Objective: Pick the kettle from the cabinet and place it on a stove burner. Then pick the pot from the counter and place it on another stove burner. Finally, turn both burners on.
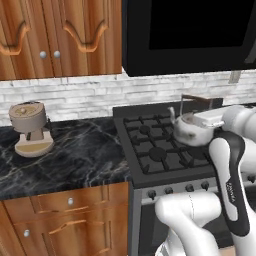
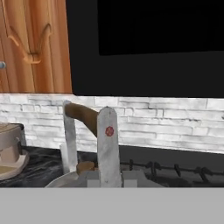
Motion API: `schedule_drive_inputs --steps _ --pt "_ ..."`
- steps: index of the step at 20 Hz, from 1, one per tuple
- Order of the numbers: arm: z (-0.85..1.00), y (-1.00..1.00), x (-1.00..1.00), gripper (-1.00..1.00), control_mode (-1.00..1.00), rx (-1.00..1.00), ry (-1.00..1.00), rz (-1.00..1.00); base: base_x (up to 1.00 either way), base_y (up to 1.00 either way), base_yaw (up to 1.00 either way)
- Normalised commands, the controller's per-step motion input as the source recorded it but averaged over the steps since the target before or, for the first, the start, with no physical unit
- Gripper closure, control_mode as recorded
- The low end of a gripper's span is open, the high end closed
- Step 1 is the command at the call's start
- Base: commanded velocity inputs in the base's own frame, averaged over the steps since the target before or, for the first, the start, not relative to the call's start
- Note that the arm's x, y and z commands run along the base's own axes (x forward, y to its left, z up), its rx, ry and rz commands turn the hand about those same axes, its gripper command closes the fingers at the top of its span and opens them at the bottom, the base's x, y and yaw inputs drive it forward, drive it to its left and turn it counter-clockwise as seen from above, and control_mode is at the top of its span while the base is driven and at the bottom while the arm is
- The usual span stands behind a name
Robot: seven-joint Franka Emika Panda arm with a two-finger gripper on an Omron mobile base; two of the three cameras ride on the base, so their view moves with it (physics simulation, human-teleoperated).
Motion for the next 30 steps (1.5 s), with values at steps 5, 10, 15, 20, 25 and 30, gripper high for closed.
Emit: schedule_drive_inputs --steps 5,10,15,20,25,30 --pt "-0.18 0.0 0.37 1.0 -1.0 0.0 -0.1 0.03 0.0 0.0 0.0" --pt "-0.02 0.0 0.33 1.0 -1.0 0.0 -0.05 0.03 0.0 0.0 0.0" --pt "-0.01 0.0 0.35 1.0 -1.0 0.0 0.0 0.02 0.0 0.0 0.0" --pt "-0.09 0.0 0.41 1.0 -1.0 0.0 0.0 0.01 0.0 0.0 0.0" --pt "-0.21 0.0 0.37 1.0 -1.0 0.0 0.0 0.01 0.0 0.0 0.0" --pt "-0.26 0.0 0.35 1.0 -1.0 0.0 -0.02 0.02 0.0 0.0 0.0"
